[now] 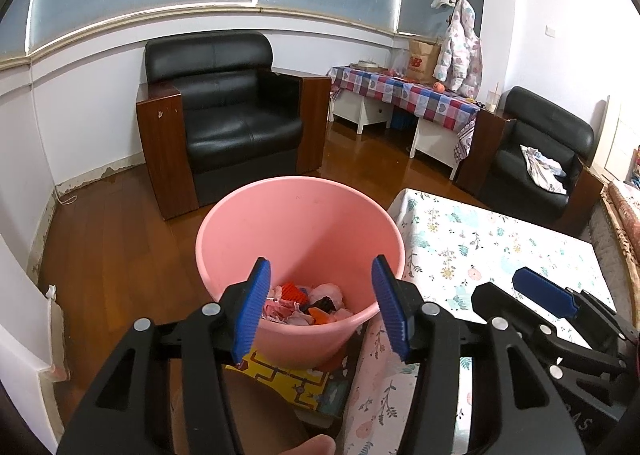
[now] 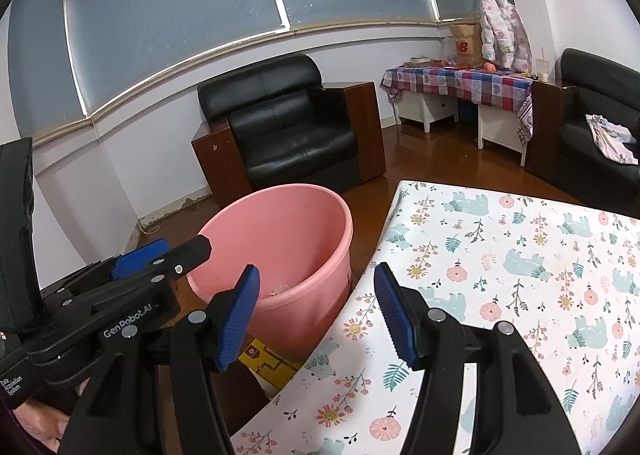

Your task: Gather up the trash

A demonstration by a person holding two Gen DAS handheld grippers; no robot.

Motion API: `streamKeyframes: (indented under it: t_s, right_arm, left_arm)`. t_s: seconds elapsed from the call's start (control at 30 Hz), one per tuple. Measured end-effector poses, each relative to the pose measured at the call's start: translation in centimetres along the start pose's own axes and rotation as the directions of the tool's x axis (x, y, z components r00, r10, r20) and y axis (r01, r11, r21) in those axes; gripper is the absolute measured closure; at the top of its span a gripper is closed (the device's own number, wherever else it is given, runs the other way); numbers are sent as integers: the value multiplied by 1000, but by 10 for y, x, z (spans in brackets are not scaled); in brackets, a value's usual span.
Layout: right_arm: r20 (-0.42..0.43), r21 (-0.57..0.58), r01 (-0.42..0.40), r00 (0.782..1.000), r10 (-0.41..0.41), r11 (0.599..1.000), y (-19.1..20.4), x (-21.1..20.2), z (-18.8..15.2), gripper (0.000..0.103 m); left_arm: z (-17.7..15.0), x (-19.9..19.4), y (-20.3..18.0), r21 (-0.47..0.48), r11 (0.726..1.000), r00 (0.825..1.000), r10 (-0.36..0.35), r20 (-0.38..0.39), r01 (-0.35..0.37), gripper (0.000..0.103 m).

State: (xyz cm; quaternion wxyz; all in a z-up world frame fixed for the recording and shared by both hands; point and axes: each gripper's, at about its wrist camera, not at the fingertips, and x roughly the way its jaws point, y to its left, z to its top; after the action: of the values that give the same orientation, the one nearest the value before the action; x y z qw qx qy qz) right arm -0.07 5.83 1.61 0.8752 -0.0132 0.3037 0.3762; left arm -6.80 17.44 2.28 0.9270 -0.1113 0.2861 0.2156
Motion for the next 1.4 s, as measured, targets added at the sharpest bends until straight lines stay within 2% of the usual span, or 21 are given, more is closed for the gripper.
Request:
streamKeyframes:
  t_s: [0.67,1.4]
  right_arm:
    - [40,19,13,999,-14,1000,-5,-16,-5,44]
    - [40,28,22,999,-23,999,-7,-17,-5,44]
  left_arm:
    - [0,-10,-4,1,1000,1000,4,16,-4,50]
    - [3,-14,-4,-5,1000,999,4,40,-4,50]
